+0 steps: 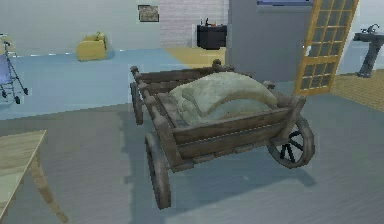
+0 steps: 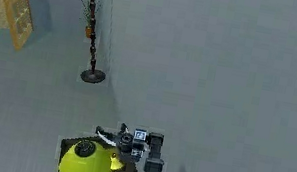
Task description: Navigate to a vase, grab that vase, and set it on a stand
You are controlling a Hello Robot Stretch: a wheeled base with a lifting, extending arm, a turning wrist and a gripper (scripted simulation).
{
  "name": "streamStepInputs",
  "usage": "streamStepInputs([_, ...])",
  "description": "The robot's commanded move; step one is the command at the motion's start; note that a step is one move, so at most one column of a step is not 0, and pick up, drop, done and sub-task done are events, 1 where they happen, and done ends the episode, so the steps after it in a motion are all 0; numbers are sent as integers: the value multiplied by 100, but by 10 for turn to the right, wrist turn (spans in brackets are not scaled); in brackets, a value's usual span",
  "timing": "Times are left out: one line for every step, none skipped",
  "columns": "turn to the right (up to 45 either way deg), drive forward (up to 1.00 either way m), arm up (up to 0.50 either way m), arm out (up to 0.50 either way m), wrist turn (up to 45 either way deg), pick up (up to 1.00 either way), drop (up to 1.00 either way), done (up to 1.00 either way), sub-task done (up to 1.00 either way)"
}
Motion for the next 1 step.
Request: streamStepInputs([0, 0, 0, 0, 0, 0, 0, 100, 0])
